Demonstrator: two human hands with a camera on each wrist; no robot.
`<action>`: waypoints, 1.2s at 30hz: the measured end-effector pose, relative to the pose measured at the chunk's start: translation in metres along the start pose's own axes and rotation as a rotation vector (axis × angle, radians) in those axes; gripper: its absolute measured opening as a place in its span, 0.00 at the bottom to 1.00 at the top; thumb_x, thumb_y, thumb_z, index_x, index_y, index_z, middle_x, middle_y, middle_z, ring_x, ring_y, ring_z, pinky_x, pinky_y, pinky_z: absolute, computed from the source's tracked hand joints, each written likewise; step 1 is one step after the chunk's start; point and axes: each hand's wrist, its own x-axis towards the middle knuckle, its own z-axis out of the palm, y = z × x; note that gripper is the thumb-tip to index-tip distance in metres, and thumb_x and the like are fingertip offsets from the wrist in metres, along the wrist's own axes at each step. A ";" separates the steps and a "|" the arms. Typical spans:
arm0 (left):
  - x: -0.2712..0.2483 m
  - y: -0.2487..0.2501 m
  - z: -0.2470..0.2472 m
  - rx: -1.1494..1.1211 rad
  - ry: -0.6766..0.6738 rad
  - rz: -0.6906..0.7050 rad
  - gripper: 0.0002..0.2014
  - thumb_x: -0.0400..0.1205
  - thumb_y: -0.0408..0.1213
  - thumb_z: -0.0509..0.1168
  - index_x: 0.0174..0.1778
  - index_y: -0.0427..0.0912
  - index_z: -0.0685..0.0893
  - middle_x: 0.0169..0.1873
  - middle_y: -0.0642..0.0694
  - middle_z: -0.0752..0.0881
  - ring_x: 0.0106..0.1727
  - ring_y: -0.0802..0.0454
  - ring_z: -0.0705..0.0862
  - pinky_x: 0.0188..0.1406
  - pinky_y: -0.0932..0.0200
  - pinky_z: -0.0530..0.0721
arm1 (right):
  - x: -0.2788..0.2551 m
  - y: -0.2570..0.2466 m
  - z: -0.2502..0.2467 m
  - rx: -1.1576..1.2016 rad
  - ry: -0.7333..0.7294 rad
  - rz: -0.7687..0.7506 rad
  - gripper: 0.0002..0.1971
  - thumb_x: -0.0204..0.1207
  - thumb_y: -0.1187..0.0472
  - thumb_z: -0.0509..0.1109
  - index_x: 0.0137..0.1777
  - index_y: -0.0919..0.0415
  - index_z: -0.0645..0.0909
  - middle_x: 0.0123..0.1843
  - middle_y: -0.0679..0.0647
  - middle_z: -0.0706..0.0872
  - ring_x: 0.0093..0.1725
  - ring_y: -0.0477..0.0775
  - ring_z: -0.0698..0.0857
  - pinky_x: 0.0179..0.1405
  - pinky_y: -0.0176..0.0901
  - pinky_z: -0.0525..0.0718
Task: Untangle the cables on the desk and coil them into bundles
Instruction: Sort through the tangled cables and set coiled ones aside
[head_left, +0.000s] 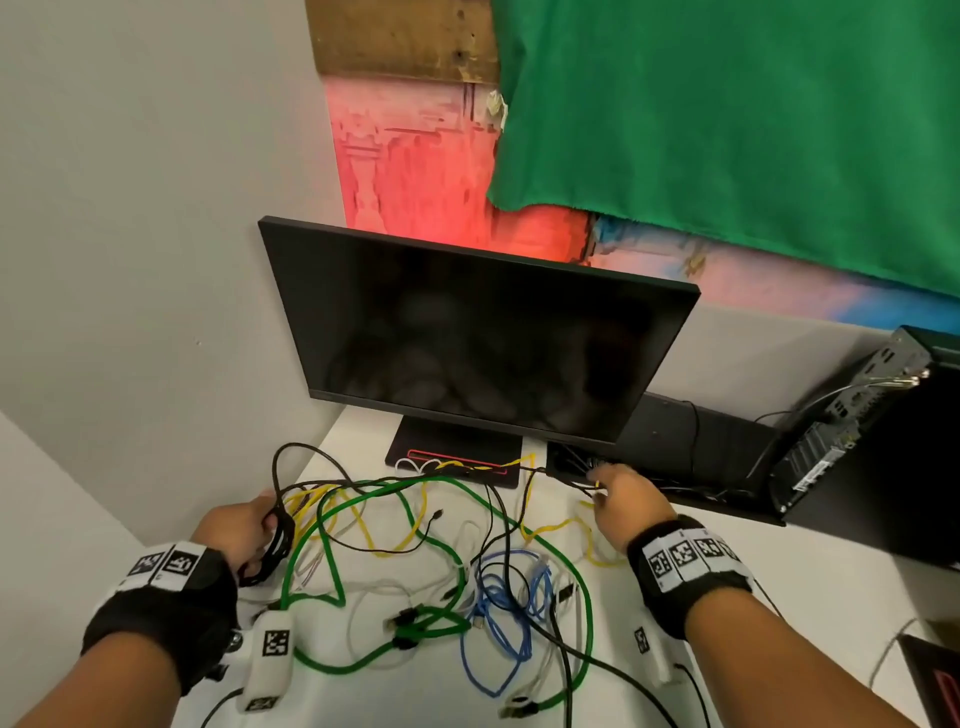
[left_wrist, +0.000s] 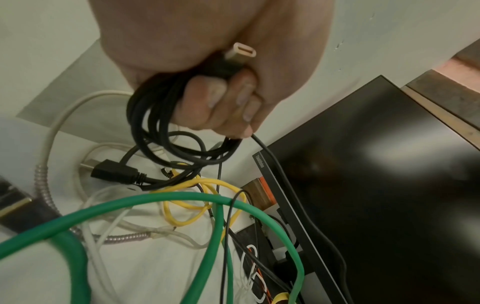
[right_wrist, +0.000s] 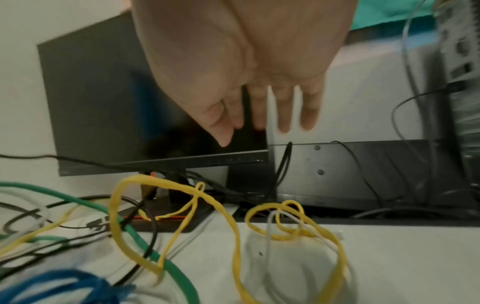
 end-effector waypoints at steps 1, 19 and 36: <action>-0.001 0.000 0.000 -0.003 -0.004 -0.001 0.22 0.84 0.50 0.62 0.29 0.39 0.77 0.22 0.40 0.71 0.16 0.49 0.62 0.22 0.58 0.60 | 0.004 -0.005 0.000 0.008 -0.030 -0.026 0.16 0.81 0.61 0.63 0.67 0.52 0.82 0.67 0.57 0.85 0.64 0.60 0.84 0.63 0.47 0.82; -0.078 0.055 0.021 -0.149 -0.387 0.184 0.22 0.85 0.50 0.62 0.27 0.42 0.74 0.17 0.48 0.62 0.16 0.53 0.56 0.18 0.64 0.53 | -0.027 -0.135 0.003 0.238 -0.072 -0.543 0.25 0.82 0.44 0.63 0.79 0.46 0.72 0.79 0.47 0.76 0.78 0.51 0.71 0.79 0.57 0.69; -0.136 0.090 0.037 -0.586 -0.494 0.555 0.15 0.86 0.42 0.57 0.38 0.38 0.80 0.23 0.44 0.77 0.22 0.49 0.74 0.24 0.58 0.77 | -0.087 -0.162 -0.014 0.049 -0.284 -0.631 0.15 0.89 0.48 0.56 0.56 0.58 0.77 0.52 0.57 0.85 0.51 0.60 0.83 0.44 0.47 0.72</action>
